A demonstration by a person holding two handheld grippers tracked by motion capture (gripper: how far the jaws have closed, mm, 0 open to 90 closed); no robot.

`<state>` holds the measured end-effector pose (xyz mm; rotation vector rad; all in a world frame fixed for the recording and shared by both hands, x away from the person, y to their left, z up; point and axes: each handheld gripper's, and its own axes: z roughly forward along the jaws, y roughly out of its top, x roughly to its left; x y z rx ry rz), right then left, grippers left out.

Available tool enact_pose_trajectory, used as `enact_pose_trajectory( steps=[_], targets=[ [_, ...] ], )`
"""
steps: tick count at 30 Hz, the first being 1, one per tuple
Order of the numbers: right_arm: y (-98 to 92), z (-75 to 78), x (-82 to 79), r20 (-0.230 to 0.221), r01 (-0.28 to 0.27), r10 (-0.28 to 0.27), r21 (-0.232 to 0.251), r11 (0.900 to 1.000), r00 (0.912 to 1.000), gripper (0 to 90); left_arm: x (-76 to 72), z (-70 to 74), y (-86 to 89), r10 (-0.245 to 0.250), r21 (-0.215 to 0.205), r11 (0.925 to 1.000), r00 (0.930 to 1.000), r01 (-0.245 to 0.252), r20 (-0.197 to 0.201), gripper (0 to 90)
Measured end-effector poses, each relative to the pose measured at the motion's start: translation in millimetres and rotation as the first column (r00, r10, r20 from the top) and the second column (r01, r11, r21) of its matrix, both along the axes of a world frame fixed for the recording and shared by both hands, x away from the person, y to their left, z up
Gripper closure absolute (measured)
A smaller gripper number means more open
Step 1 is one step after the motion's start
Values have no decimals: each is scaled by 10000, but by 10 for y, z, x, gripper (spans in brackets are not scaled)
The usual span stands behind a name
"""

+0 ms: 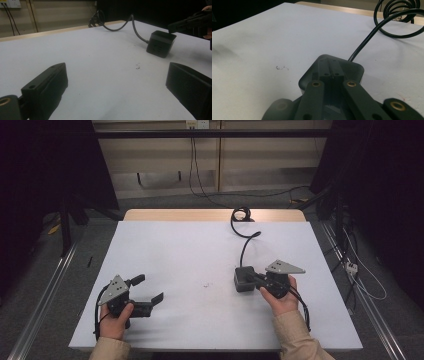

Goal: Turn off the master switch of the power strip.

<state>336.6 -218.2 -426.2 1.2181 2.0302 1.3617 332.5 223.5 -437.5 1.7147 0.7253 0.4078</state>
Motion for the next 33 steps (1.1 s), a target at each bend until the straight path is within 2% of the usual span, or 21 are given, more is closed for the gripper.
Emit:
enact_pose_trajectory(
  steps=[33],
  targets=[
    [14, -34, 8, -36, -56, 55, -238, 9997, 10000, 900, 0, -2, 7, -8, -17, 10000, 10000, 8, -38, 36]
  ],
)
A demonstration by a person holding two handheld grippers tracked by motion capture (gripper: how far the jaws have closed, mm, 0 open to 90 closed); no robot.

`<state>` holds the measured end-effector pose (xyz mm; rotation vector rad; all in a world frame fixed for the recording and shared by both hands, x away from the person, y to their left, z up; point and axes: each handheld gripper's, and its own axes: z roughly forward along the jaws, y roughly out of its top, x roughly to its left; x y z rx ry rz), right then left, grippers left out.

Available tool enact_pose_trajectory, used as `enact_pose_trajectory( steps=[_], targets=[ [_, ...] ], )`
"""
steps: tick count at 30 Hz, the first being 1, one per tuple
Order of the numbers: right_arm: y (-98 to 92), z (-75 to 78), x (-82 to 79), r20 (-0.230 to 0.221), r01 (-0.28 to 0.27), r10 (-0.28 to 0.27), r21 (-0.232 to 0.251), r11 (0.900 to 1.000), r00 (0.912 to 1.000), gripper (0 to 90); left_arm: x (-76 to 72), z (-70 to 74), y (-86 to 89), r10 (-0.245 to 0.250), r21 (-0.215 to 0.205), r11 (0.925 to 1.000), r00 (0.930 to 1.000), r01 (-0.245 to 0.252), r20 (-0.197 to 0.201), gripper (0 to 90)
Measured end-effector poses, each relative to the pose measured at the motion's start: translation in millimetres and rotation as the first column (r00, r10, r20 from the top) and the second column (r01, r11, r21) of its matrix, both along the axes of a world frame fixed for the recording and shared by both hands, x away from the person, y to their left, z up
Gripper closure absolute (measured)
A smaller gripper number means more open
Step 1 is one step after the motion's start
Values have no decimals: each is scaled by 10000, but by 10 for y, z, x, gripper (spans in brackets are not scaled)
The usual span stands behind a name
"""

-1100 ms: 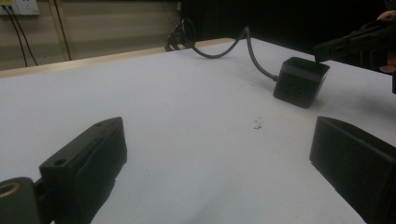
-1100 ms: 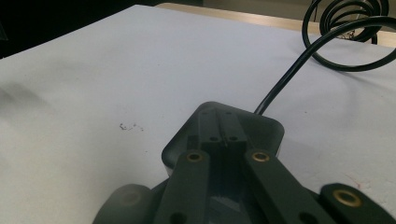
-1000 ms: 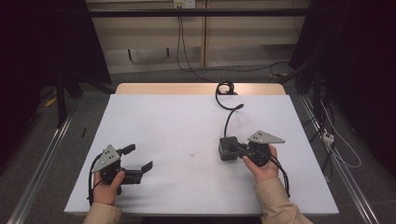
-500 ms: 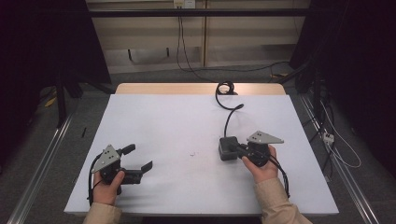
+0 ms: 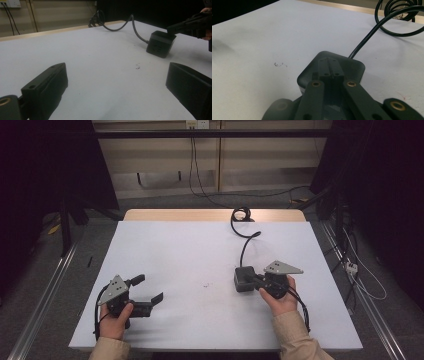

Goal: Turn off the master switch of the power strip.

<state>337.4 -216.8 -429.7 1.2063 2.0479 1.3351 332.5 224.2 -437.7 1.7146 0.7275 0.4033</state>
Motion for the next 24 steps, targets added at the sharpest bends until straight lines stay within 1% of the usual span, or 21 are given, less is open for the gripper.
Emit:
enact_pose_trajectory(
  steps=[4, 11, 14, 24],
  targets=[
    [-3, -2, 2, 33, -63, 63, -49, 10000, 10000, 900, -3, 0, -1, -17, -50, 10000, 10000, 17, -8, 36],
    [-6, -2, 3, 82, -173, 174, -133, 9998, 9998, 900, -2, 2, 0, -41, 20, 10000, 10000, 41, 15, 36],
    [-4, -3, 4, 151, -252, 256, -260, 9993, 9996, 900, -3, 2, 1, -46, 24, 10000, 10000, 46, 23, 36],
    [10, 4, 1, 172, -218, 225, -392, 9990, 9996, 900, -7, 7, 5, -60, 25, 10000, 10000, 60, 49, 36]
  ],
)
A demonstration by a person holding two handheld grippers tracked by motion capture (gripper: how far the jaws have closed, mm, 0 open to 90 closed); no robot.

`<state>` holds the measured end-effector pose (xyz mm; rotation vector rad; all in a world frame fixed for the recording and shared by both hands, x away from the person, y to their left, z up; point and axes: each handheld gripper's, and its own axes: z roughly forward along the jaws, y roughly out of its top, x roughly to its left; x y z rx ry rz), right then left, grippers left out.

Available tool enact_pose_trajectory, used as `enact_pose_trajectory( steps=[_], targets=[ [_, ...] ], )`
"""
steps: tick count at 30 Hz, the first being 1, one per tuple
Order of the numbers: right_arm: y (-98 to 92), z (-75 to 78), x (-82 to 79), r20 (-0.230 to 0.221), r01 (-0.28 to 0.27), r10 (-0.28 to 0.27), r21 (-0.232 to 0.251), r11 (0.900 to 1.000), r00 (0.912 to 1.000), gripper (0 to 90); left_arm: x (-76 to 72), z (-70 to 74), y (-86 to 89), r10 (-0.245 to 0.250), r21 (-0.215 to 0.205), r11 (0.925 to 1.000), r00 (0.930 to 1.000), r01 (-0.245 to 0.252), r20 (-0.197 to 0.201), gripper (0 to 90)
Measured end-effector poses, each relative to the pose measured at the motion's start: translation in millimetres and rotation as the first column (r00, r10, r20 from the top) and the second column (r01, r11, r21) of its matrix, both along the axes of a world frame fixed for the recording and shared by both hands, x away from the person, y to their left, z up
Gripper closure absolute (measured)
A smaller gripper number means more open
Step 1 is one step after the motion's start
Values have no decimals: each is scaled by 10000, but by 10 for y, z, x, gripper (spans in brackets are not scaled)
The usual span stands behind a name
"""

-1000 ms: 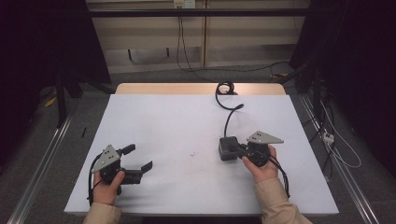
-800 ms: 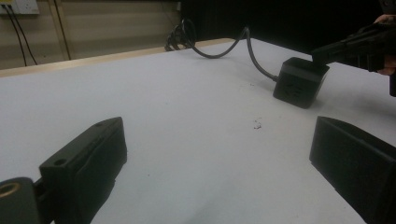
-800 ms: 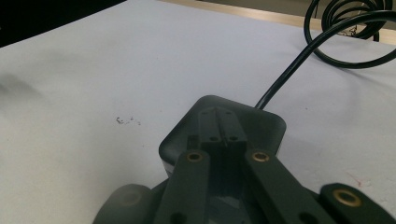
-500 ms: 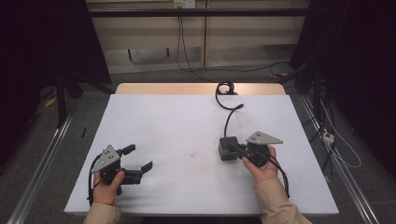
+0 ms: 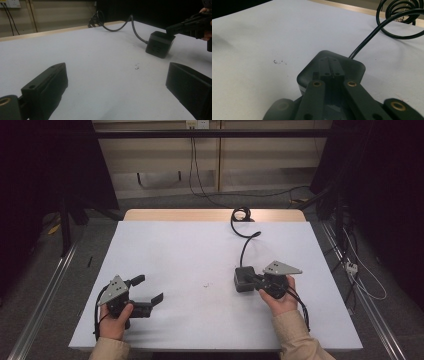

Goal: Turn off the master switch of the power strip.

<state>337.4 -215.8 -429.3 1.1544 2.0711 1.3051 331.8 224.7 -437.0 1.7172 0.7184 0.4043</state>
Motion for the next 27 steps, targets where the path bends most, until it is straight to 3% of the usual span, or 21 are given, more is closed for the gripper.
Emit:
enact_pose_trajectory(
  steps=[14, 27],
  targets=[
    [16, 21, 8, 36, -110, 112, -379, 9992, 9999, 900, -3, 0, 5, 19, 27, 10000, 10000, -19, 17, 36],
    [15, 20, 7, 22, -96, 97, -370, 9993, 10000, 900, -6, -1, -3, 29, -26, 10000, 10000, -29, 10, 36]
  ],
)
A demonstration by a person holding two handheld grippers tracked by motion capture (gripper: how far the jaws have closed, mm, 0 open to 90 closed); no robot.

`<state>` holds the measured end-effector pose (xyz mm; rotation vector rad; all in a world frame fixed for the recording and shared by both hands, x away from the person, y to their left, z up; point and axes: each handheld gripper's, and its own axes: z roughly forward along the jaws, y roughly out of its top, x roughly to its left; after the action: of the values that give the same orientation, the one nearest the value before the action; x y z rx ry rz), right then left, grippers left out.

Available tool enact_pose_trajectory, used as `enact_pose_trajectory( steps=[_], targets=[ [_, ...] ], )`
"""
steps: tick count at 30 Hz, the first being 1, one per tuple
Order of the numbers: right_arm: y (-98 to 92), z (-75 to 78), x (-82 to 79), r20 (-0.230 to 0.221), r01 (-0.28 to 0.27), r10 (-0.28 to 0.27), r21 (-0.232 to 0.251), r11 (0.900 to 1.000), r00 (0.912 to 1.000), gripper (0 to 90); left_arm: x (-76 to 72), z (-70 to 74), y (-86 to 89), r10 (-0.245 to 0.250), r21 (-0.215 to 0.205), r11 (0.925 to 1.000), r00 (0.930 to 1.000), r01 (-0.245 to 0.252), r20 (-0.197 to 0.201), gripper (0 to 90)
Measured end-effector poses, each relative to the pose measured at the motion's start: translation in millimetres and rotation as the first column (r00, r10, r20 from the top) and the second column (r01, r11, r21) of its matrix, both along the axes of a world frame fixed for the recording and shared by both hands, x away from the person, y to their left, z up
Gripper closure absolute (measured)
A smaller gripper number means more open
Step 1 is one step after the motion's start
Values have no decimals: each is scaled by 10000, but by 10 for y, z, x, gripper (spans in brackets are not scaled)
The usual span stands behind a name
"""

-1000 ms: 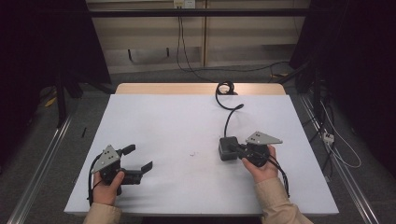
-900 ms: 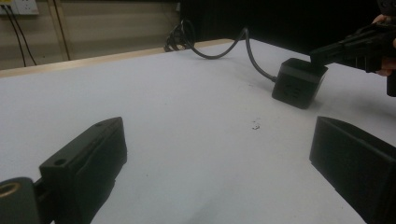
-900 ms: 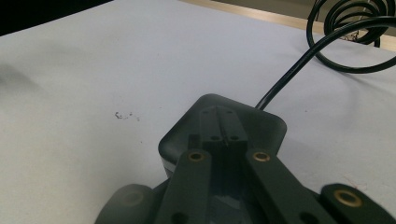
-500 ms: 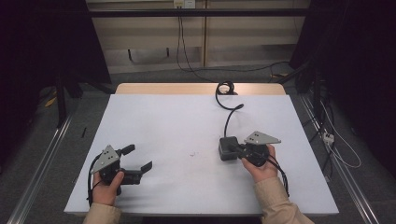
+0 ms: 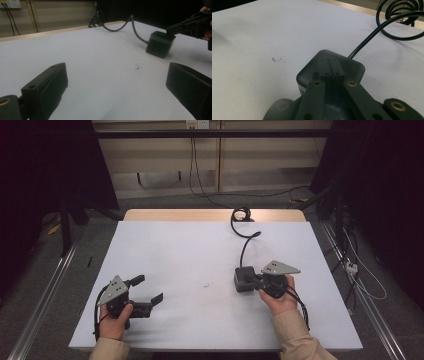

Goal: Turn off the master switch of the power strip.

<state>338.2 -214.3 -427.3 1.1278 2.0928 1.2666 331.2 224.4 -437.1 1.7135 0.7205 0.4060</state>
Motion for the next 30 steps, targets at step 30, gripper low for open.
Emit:
enact_pose_trajectory(
  steps=[30],
  targets=[
    [4, -2, -4, -112, 127, -125, 119, 9998, 9999, 900, 0, -5, -8, -52, 70, 10000, 10000, 52, -20, 36]
  ],
)
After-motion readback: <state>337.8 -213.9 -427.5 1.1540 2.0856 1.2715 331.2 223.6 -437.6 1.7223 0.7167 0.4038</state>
